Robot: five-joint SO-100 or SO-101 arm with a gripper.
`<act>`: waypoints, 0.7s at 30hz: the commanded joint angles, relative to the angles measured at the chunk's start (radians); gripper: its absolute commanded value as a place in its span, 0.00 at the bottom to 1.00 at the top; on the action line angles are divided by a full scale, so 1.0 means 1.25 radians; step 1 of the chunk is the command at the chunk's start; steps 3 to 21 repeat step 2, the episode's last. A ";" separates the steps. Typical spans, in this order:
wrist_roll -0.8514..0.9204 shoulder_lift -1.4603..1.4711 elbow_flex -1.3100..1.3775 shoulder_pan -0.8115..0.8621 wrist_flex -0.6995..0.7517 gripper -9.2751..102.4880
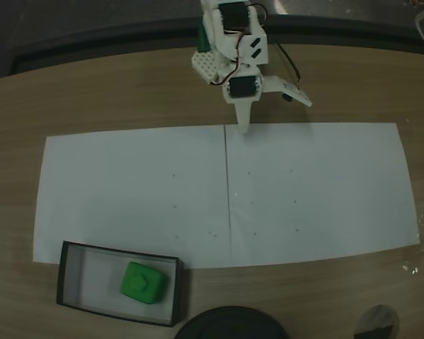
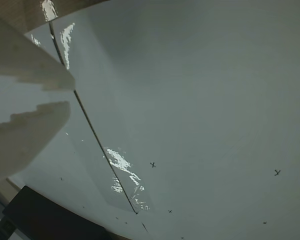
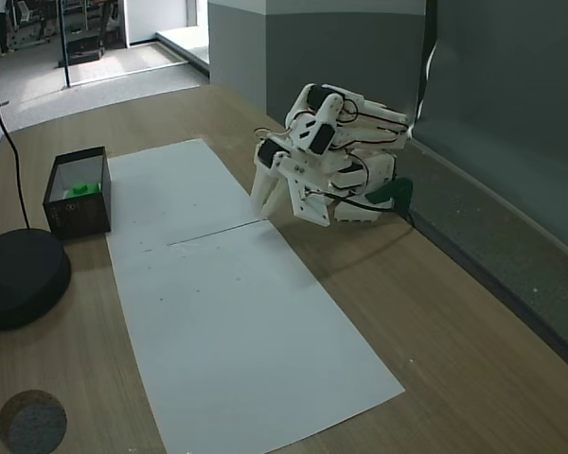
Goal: Grab a green square and put it in the box.
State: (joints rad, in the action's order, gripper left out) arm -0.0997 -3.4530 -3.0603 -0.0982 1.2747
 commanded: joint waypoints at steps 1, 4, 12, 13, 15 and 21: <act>-0.007 -0.018 0.048 0.004 0.012 0.08; -0.007 -0.018 0.048 0.004 0.012 0.08; -0.007 -0.018 0.048 0.004 0.012 0.08; -0.007 -0.018 0.048 0.004 0.012 0.08; -0.007 -0.018 0.048 0.004 0.012 0.08; -0.007 -0.018 0.048 0.004 0.012 0.08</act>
